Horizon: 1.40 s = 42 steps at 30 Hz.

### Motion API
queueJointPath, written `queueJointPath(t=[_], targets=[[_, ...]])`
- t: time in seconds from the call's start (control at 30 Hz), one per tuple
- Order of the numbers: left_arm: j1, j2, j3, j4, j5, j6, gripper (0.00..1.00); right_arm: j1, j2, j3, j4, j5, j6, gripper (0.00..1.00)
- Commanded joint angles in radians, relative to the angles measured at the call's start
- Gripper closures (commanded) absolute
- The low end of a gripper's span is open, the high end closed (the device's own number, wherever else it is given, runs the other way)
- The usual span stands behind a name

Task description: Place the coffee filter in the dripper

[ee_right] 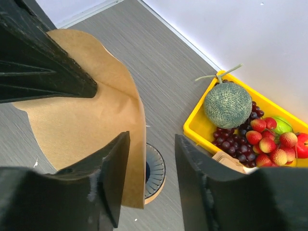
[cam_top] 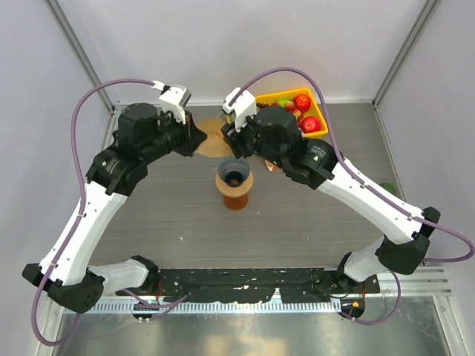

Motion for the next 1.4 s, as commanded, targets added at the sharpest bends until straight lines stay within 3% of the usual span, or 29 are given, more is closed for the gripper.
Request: queueJointPath(t=[0.0, 0.03, 0.13, 0.33, 0.53, 0.67, 0.97, 1.0, 1.03, 1.07, 1.1, 1.17, 1.27, 1.37], targets=[[-0.004, -0.042, -0.034, 0.097, -0.047, -0.098, 1.00, -0.060, -0.044, 0.012, 0.012, -0.052, 0.169, 0.46], [-0.004, -0.046, -0.039, 0.108, -0.047, -0.106, 1.00, -0.075, -0.047, 0.000, 0.015, -0.098, 0.217, 0.40], [-0.004, -0.054, -0.056, 0.145, -0.043, -0.123, 1.00, -0.114, -0.048, 0.000, 0.018, -0.160, 0.317, 0.36], [-0.008, -0.039, -0.051, 0.163, -0.052, -0.141, 1.00, -0.121, -0.016, 0.028, -0.011, -0.242, 0.365, 0.37], [-0.023, -0.046, -0.068, 0.188, -0.070, -0.143, 1.00, -0.121, -0.009, 0.023, -0.005, -0.232, 0.371, 0.38], [-0.043, -0.054, -0.081, 0.202, -0.078, -0.141, 1.00, -0.121, 0.008, 0.045, -0.003, -0.185, 0.377, 0.50], [-0.055, -0.054, -0.085, 0.217, -0.106, -0.130, 1.00, -0.121, 0.028, 0.080, -0.011, -0.146, 0.390, 0.95], [-0.054, -0.059, -0.088, 0.214, -0.107, -0.124, 0.96, -0.120, 0.030, 0.083, -0.011, -0.135, 0.384, 0.95], [-0.055, -0.060, -0.088, 0.205, -0.110, -0.112, 0.85, -0.120, 0.031, 0.086, -0.011, -0.129, 0.381, 0.95], [-0.054, -0.062, -0.085, 0.190, -0.118, -0.104, 0.70, -0.121, 0.030, 0.089, -0.012, -0.117, 0.373, 0.95], [-0.055, -0.069, -0.082, 0.174, -0.138, -0.097, 0.48, -0.121, 0.028, 0.091, -0.012, -0.102, 0.368, 0.95], [-0.044, -0.080, -0.081, 0.150, -0.159, -0.097, 0.22, -0.120, 0.022, 0.089, -0.017, -0.050, 0.362, 0.95], [-0.017, -0.097, -0.102, 0.166, -0.188, -0.153, 0.01, -0.112, 0.007, 0.062, -0.005, -0.008, 0.373, 0.95], [-0.015, -0.105, -0.131, 0.238, -0.175, -0.227, 0.01, -0.086, -0.005, 0.038, 0.020, 0.087, 0.382, 0.95]])
